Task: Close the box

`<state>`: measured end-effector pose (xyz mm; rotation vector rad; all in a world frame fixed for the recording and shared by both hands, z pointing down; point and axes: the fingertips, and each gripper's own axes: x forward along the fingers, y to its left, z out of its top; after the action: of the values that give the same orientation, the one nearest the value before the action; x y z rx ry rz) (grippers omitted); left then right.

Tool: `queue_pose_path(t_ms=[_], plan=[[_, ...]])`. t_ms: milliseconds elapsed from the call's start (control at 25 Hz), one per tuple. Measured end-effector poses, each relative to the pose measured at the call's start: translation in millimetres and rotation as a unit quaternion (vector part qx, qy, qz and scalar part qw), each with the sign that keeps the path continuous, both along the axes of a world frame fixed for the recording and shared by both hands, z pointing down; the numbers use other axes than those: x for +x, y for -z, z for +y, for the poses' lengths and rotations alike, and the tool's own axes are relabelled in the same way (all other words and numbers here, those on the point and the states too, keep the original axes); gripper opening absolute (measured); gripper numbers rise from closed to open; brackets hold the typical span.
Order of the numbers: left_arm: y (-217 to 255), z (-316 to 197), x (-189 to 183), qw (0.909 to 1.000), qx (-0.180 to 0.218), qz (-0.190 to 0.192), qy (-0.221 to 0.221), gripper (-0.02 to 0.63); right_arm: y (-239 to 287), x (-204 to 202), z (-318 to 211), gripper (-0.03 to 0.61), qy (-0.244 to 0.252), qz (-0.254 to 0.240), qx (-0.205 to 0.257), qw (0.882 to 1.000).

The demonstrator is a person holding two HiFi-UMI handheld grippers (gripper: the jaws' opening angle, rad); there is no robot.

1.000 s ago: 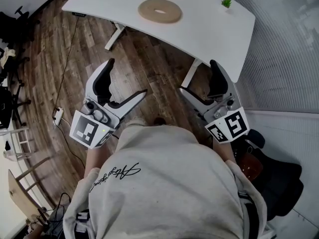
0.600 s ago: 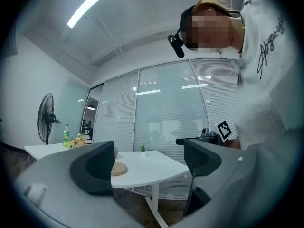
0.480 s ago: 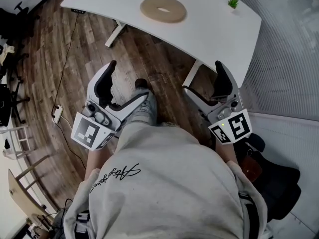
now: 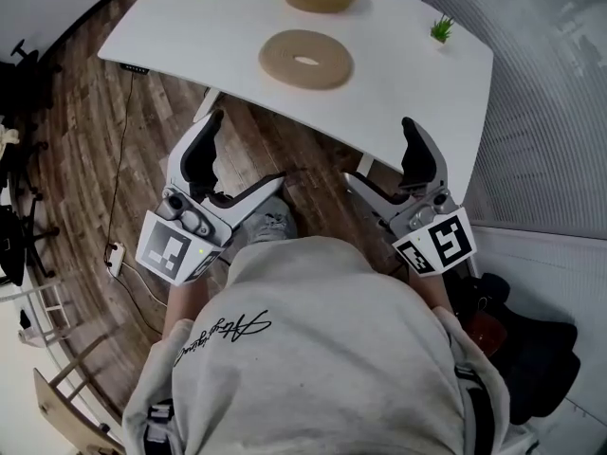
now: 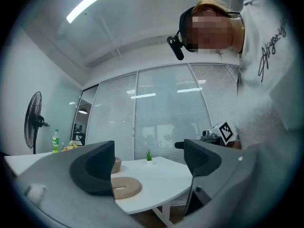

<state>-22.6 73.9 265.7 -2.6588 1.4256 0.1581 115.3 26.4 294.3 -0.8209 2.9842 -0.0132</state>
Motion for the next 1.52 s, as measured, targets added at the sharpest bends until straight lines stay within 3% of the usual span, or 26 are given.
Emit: queue_pose_path(t_ms=[1000,1520], plan=[[9.0,-193.4,-97.1,0.9968,-0.024,-0.002,-0.076,0.442,15.8,-90.5,-173.3,0.488,-0.074,0.003,-0.014,0.997],[-4.8,-212.3,-103.1,0.9904,-0.03,0.001,-0.135,0.442,11.1,-98.1,-181.8,0.488,-0.111,0.008,-0.013,0.994]])
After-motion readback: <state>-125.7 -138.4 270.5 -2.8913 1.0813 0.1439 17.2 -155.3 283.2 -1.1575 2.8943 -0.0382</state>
